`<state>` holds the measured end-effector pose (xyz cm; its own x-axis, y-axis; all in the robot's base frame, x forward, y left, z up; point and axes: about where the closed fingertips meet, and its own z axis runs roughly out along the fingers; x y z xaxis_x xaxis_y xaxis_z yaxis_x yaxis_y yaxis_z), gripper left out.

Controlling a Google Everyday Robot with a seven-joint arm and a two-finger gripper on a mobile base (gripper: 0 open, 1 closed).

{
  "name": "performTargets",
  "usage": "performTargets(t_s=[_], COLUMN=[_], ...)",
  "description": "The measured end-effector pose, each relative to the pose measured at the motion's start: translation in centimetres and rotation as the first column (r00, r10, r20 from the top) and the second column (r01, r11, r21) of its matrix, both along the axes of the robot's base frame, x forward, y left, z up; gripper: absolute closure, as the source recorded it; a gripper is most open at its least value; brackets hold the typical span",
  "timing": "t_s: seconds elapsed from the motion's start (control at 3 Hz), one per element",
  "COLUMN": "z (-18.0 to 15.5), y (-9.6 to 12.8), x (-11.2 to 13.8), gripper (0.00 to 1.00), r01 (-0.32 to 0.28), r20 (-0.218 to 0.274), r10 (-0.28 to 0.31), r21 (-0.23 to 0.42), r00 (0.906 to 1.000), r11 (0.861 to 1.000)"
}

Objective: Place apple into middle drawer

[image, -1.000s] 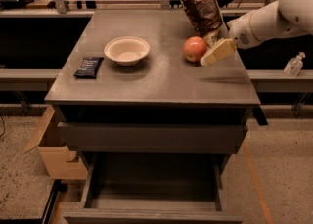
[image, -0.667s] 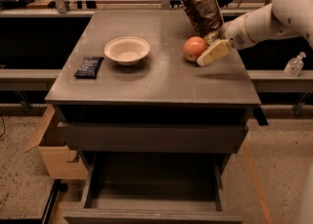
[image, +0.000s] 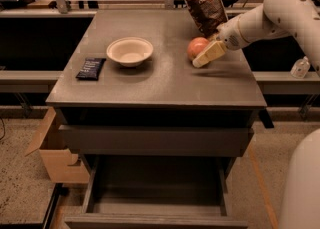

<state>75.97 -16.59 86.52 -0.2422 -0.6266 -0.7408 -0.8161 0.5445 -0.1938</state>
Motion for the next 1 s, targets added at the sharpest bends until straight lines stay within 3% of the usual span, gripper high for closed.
performTargets(t_s=[0.33,1.0], z=[0.09,0.06], y=[1.21,1.74], x=[0.02,-0.57], gripper=[0.0,0.42], r01=[-0.024,-0.03], r20=[-0.004,-0.017], r10=[0.024,0.03], r21=[0.002,-0.007], r00=[0.9997,0.9994], r11=[1.0,1.0])
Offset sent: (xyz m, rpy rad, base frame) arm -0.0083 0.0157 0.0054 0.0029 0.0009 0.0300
